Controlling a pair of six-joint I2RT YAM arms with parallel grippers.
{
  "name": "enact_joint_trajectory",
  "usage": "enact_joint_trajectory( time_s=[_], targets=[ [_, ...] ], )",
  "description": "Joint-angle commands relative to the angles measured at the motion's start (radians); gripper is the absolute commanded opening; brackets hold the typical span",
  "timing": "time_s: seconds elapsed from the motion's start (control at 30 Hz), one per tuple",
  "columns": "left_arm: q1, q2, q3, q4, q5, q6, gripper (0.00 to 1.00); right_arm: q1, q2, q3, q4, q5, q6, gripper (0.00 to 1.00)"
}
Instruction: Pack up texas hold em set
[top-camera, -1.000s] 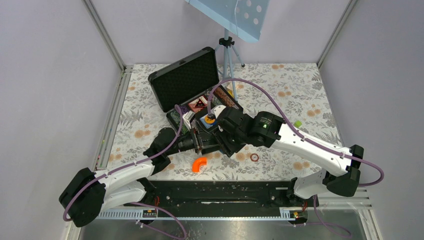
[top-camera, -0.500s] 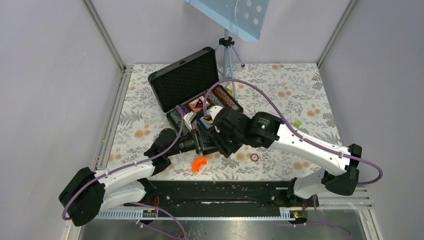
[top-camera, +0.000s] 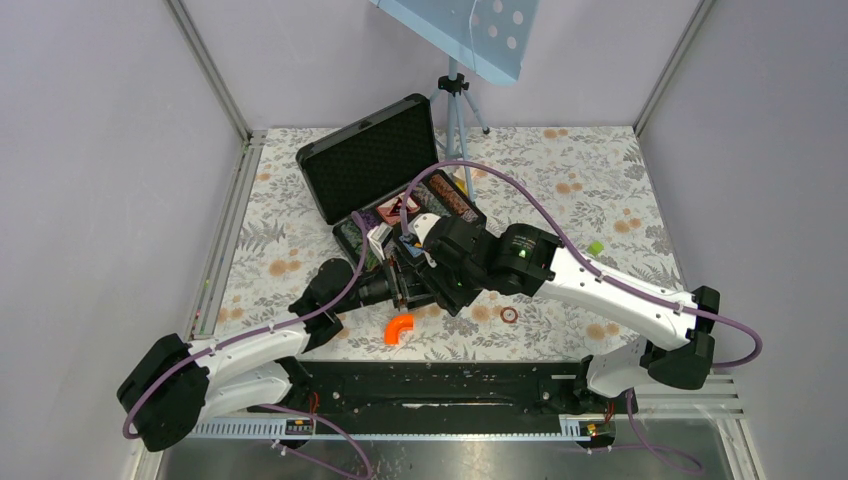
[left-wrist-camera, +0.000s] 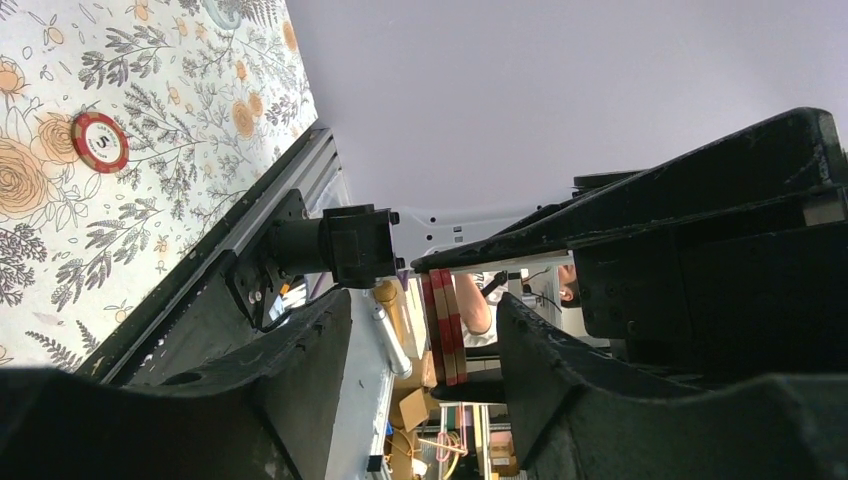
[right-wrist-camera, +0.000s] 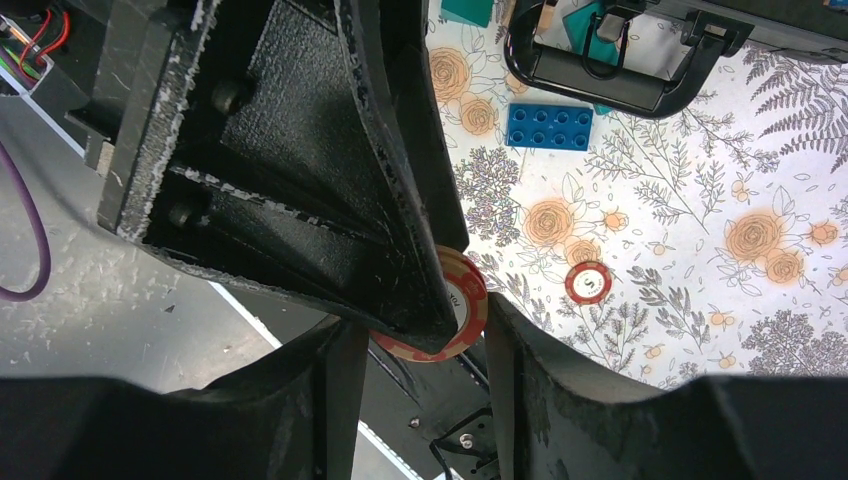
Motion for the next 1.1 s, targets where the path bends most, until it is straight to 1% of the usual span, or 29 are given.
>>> enact_joint_trajectory(
  time_s=[0.0,0.4,0.63,0.9,1.07],
  targets=[
    [-0.024,-0.019,0.029,0.085,-0.013,-0.011,0.53,0.011,0.005,0.049,0.03,0.013,-0.031,0.0],
    [-0.046,-0.022,0.023,0.099,-0.022,-0.003,0.39,0.013,0.013,0.046,0.031,0.04,-0.067,0.0],
    [-0.05,-0.019,0.019,0.103,-0.025,-0.001,0.37,0.014,0.024,0.052,0.032,0.052,-0.073,0.0],
    [-0.056,-0.01,0.008,0.118,-0.026,-0.002,0.3,0.014,0.034,0.063,0.038,0.067,-0.079,0.0],
    [-0.06,0.003,0.003,0.141,-0.023,-0.01,0.24,0.013,0.031,0.066,0.048,0.077,-0.084,0.0]
  ],
)
